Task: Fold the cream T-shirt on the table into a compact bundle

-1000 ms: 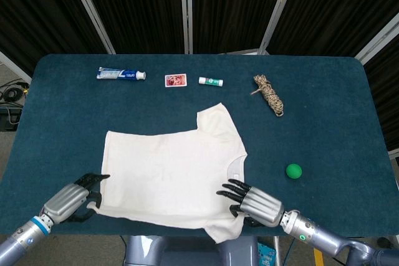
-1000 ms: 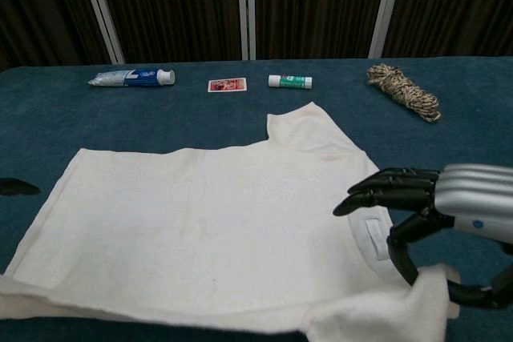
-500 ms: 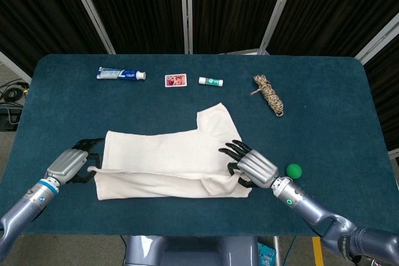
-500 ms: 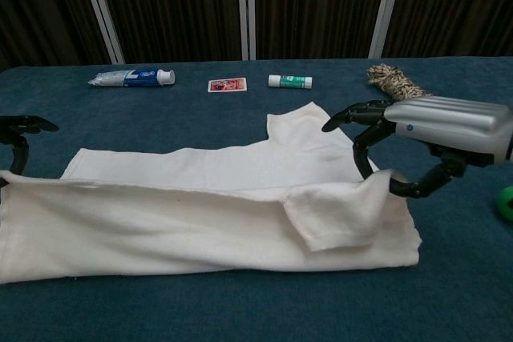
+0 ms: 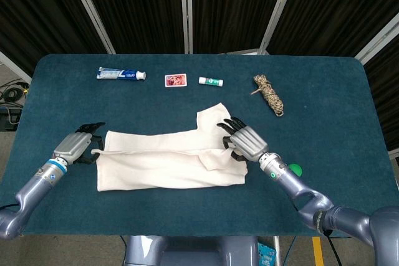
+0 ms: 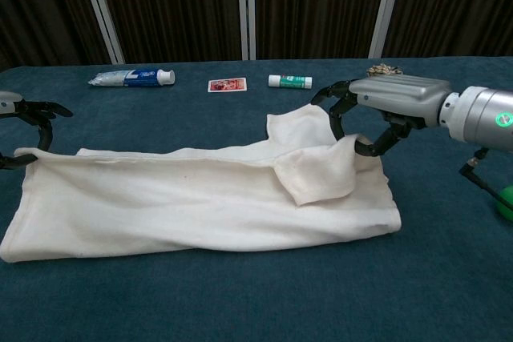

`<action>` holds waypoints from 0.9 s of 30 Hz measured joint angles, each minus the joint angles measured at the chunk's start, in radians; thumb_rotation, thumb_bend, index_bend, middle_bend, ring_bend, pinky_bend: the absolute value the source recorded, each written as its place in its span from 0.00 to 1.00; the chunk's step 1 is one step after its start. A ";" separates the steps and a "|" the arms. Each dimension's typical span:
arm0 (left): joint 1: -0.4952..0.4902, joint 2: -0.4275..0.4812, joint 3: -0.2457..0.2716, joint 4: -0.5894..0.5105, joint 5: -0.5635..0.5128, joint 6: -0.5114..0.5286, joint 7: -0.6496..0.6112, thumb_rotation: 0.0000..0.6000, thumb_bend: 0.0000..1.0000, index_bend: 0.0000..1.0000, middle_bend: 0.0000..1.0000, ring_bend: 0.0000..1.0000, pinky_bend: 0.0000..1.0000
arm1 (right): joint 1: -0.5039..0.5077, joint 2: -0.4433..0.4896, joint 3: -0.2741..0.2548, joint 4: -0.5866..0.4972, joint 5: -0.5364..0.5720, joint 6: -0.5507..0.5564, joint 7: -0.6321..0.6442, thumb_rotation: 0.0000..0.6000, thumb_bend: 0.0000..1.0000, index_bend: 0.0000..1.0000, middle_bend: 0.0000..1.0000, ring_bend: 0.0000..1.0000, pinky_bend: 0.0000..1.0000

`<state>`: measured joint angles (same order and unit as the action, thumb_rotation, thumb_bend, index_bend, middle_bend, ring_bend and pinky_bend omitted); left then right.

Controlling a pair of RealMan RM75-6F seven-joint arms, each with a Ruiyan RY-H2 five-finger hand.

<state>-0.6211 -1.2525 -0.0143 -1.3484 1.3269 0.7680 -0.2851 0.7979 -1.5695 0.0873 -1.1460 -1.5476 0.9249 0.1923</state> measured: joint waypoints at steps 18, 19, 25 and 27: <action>-0.023 -0.119 -0.034 0.186 0.001 -0.035 -0.067 1.00 0.58 0.83 0.00 0.00 0.00 | 0.064 -0.111 0.040 0.189 0.068 -0.076 0.032 1.00 0.42 0.73 0.10 0.00 0.00; -0.024 -0.121 -0.035 0.193 0.000 -0.036 -0.069 1.00 0.58 0.83 0.00 0.00 0.00 | 0.068 -0.116 0.043 0.199 0.068 -0.076 0.035 1.00 0.42 0.73 0.10 0.00 0.00; -0.027 -0.137 -0.037 0.224 -0.002 -0.052 -0.083 1.00 0.58 0.83 0.00 0.00 0.00 | 0.084 -0.135 0.051 0.243 0.072 -0.082 0.049 1.00 0.42 0.73 0.10 0.00 0.00; -0.029 -0.142 -0.038 0.232 -0.002 -0.056 -0.086 1.00 0.58 0.83 0.00 0.00 0.00 | 0.087 -0.140 0.052 0.254 0.074 -0.083 0.053 1.00 0.42 0.73 0.10 0.00 0.00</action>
<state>-0.6497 -1.3948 -0.0525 -1.1161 1.3247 0.7119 -0.3710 0.8849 -1.7094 0.1392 -0.8919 -1.4736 0.8420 0.2450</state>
